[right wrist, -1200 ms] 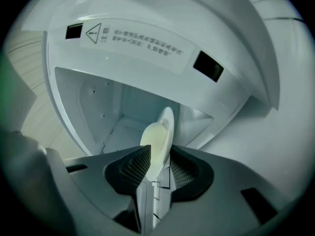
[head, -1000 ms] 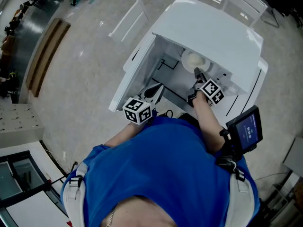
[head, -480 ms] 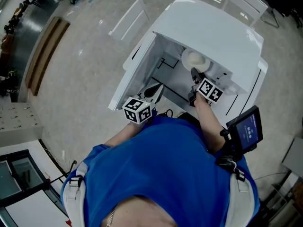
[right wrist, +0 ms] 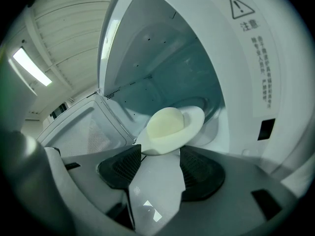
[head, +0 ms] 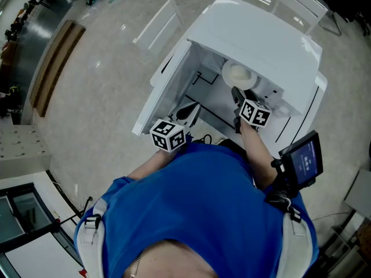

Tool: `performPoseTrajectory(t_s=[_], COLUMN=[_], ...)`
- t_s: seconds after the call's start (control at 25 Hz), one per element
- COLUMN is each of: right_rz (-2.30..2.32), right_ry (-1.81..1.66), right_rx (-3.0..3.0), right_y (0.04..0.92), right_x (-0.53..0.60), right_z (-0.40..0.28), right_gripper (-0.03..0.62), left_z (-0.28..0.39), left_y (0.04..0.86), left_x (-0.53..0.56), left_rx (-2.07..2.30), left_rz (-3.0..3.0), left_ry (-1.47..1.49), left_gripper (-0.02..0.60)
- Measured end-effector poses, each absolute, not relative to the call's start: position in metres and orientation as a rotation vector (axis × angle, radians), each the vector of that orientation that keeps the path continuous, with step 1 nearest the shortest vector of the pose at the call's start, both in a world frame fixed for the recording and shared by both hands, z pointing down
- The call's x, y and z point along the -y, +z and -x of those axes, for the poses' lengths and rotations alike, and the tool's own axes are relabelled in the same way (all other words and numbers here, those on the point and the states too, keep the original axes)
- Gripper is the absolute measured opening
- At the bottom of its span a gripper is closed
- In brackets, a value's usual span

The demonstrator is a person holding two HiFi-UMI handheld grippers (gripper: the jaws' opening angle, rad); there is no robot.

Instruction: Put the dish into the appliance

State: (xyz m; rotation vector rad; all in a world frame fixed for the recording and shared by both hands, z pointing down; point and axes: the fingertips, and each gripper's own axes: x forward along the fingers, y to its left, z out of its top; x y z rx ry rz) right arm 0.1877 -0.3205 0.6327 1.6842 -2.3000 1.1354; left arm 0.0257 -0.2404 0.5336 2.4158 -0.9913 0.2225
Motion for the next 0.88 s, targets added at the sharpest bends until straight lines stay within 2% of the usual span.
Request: performPoseTrajectory(t_s=[0.88], right_rz=[-1.754], right_ry=[1.137], right_rx=[2.216], right_y=[0.627], right_x=[0.321], right_z=[-0.193], right_gripper=[0.219], left_z=[-0.022], left_y=[0.527], left_x=[0.244], left_rx=[0.989], left_rz=[-2.413], left_ry=[0.214], left_gripper=[0.005])
